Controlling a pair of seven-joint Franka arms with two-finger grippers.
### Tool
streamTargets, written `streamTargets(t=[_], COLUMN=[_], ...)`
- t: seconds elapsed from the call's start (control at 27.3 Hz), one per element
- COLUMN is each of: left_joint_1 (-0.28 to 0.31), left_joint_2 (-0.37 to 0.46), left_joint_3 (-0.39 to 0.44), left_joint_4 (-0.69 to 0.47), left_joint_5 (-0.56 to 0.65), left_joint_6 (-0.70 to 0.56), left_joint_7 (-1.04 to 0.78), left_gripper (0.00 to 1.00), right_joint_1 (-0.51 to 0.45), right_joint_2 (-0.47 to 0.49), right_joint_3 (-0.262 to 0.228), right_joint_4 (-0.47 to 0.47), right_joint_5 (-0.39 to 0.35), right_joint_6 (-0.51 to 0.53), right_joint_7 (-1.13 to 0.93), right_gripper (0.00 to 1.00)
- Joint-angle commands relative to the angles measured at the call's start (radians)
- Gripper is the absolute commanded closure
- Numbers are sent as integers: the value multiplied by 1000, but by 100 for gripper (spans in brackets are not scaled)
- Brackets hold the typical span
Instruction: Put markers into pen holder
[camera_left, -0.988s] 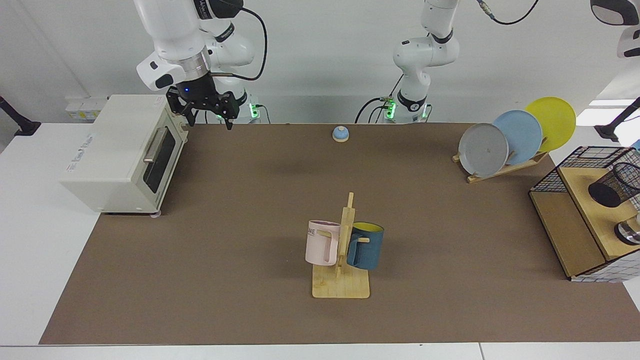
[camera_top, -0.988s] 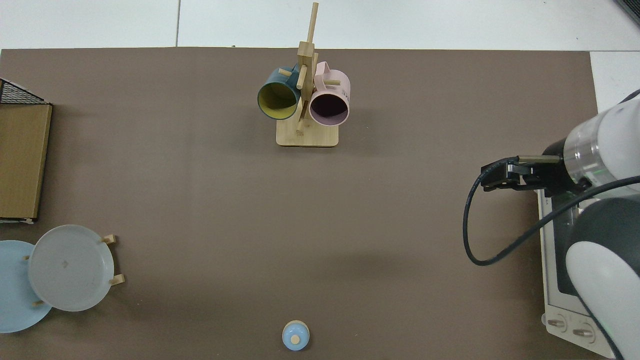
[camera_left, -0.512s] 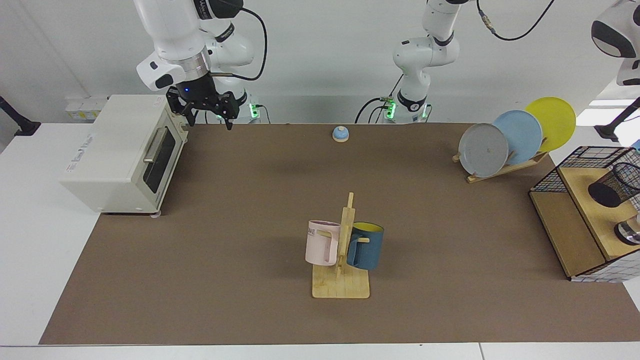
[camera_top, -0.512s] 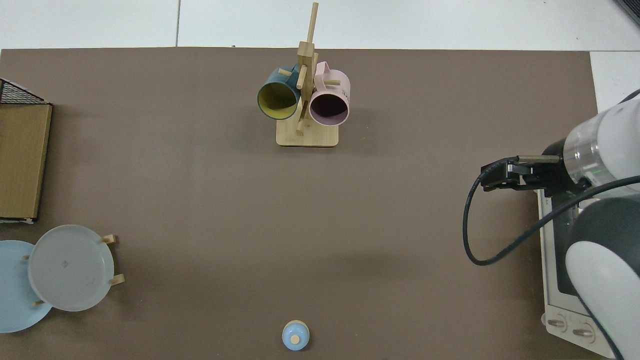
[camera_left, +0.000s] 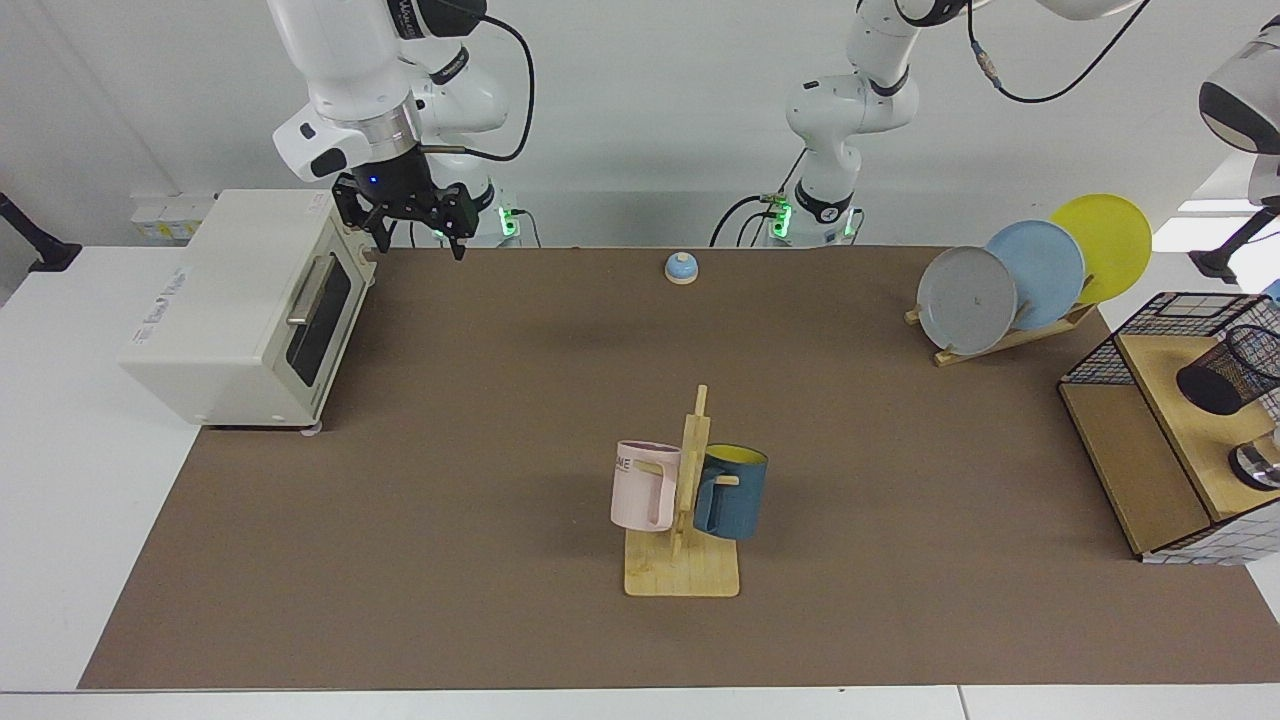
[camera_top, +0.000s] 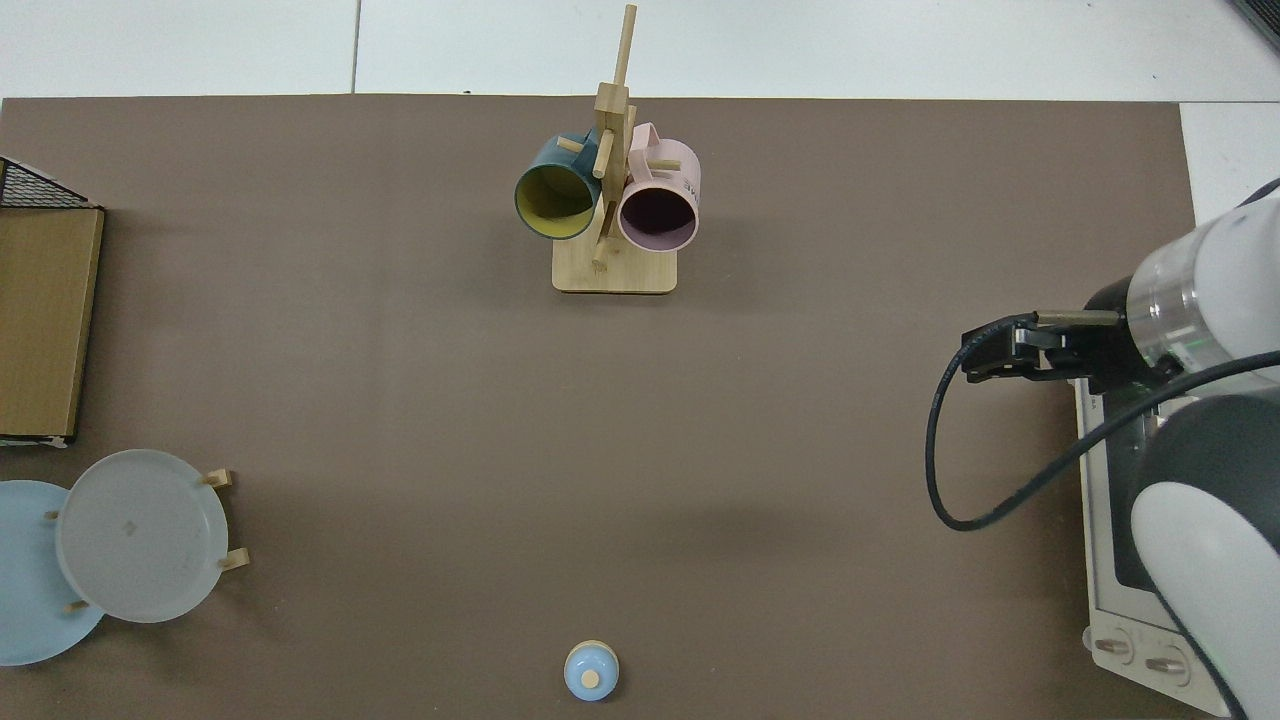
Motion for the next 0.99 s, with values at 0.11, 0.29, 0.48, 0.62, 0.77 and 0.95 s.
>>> streamTargets(t=[0.11, 0.29, 0.48, 0.62, 0.77, 0.95], left_joint_1=[-16, -16, -17, -17, -16, -17], left_joint_2=[26, 32, 35, 38, 37, 35], left_joint_3=[19, 16, 9, 1, -13, -14], left_joint_4=[2, 2, 5, 6, 2, -11], left_joint_5=[-49, -60, -69, -69, -71, -103], left_joint_6=[61, 63, 61, 63, 61, 58], left_joint_7=[-84, -85, -88, -121, -128, -124], left_gripper=[100, 100, 100, 100, 100, 100], right_joint_1=[-18, -18, -18, -20, -18, -18], right_joint_2=[-17, -17, -17, -17, -17, -17], right_joint_3=[11, 11, 11, 11, 11, 11], right_joint_4=[-20, -20, -20, -20, -20, -20], right_joint_5=[20, 20, 20, 20, 20, 20], right_joint_6=[11, 11, 11, 11, 11, 11], right_joint_7=[10, 10, 10, 10, 10, 10], right_gripper=[0, 0, 0, 0, 0, 0])
